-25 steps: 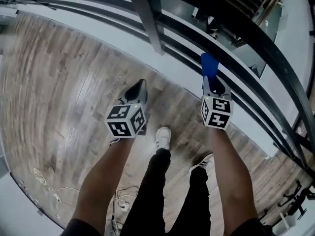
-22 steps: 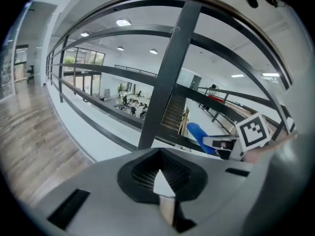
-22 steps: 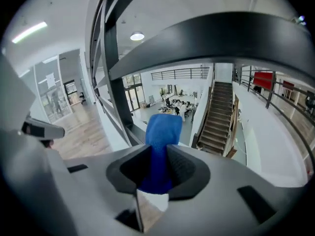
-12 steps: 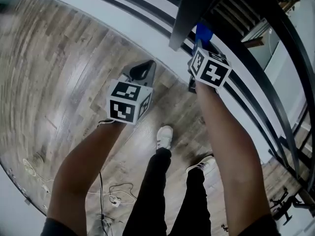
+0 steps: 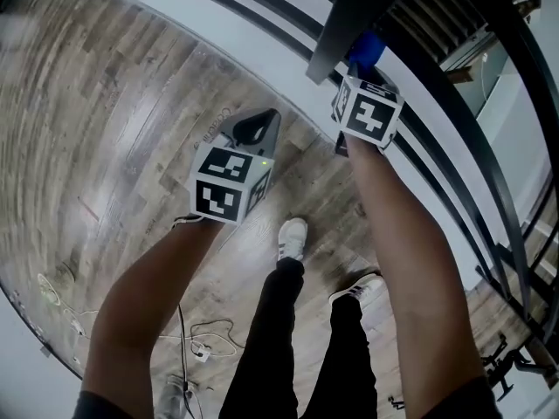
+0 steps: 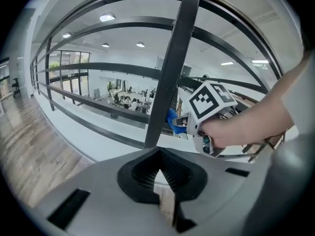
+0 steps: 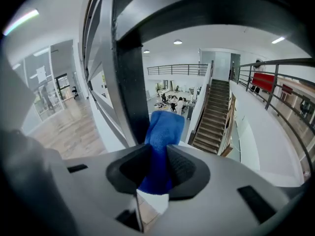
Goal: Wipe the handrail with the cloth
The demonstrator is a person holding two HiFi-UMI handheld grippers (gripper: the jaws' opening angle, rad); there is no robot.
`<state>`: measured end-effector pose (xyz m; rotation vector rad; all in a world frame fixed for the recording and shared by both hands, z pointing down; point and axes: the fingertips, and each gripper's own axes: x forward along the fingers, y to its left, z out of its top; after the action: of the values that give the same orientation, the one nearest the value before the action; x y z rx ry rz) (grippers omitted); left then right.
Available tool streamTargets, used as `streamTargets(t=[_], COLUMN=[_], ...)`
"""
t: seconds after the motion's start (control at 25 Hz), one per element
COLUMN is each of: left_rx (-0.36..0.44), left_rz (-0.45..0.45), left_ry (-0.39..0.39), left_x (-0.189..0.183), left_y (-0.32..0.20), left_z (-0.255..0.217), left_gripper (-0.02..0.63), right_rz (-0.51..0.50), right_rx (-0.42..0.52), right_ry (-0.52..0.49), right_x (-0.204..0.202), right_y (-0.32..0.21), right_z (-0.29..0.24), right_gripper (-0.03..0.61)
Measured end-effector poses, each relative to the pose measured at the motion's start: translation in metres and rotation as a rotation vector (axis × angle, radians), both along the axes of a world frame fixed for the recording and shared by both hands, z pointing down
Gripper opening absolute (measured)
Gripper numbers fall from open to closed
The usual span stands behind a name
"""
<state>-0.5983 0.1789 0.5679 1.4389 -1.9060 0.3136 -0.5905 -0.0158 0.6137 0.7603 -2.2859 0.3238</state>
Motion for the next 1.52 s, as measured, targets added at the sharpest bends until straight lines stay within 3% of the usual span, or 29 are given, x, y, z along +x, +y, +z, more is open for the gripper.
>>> streamTargets(t=[0.48, 0.8, 1.52], left_rx=[0.038, 0.029, -0.005], left_rz=[0.015, 0.127, 0.335], left_ry=[0.054, 0.022, 0.060], left_x=[0.057, 0.114, 0.316], left_y=[-0.046, -0.093, -0.181], left_z=[0.004, -0.001, 0.002], left_gripper=[0.003, 0.003, 0.003], right_rz=[0.094, 0.186, 0.338], right_rx=[-0.030, -0.026, -0.022], right_ry=[-0.012, -0.006, -0.022], right_x=[0.091, 0.190, 0.419], right_y=[-0.032, -0.064, -0.118], right_z=[0.003, 0.004, -0.001], right_gripper=[0.107, 0.107, 0.107])
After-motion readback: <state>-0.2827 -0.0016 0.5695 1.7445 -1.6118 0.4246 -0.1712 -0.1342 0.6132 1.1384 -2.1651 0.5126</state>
